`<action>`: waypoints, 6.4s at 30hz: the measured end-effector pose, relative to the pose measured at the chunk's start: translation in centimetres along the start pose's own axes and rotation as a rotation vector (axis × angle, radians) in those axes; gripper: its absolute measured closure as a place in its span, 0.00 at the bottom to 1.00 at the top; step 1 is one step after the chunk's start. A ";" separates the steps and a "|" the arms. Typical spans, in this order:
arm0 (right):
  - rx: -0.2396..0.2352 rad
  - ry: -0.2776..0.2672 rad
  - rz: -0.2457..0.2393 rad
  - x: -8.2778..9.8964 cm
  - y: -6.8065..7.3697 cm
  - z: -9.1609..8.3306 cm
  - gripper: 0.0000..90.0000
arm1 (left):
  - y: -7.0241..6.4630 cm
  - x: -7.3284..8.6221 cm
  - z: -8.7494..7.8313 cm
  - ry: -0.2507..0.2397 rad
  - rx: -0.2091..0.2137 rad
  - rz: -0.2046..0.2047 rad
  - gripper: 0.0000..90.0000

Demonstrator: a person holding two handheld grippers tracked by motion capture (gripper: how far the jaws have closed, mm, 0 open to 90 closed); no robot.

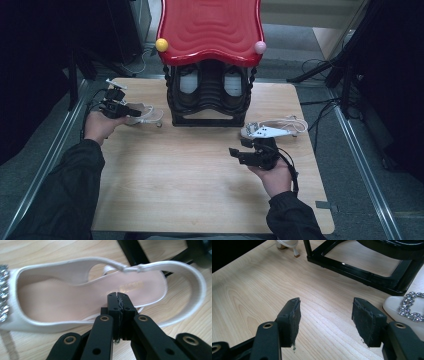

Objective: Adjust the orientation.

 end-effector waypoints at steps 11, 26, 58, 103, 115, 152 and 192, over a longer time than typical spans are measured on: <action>-0.006 0.000 -0.003 0.0 0.1 0.0 0.46 | -2.5 0.2 0.8 0.002 0.026 0.028 1.00; -0.025 0.001 -0.012 -0.4 0.2 0.6 0.46 | -1.0 1.7 -0.5 0.024 -0.016 0.008 0.99; 0.007 0.001 -0.004 0.1 0.0 -0.3 0.46 | 2.0 1.9 -3.6 -0.031 -0.116 -0.024 0.90; 0.033 0.010 0.006 0.8 -0.5 -0.8 0.46 | 4.9 4.2 -0.8 -0.010 -0.236 -0.206 0.98; 0.040 0.004 0.012 0.5 -0.7 -0.9 0.46 | 1.8 4.7 -2.1 0.003 -0.166 -0.149 0.97; -0.004 0.000 -0.001 -0.1 0.3 0.4 0.47 | -10.6 7.7 -1.1 0.027 0.058 0.002 0.96; 0.008 0.038 -0.012 1.7 1.2 1.2 0.46 | -15.4 6.7 3.2 0.015 0.222 0.033 0.83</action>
Point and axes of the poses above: each handheld gripper's, and its own axes: z roughly forward along the jaws, x roughly out of its underside, y roughly to its left, the point moved 4 cm from there along z, roughly forward along the jaws, and after that the axes turned 11 degrees about -y, right-handed, at the moved point
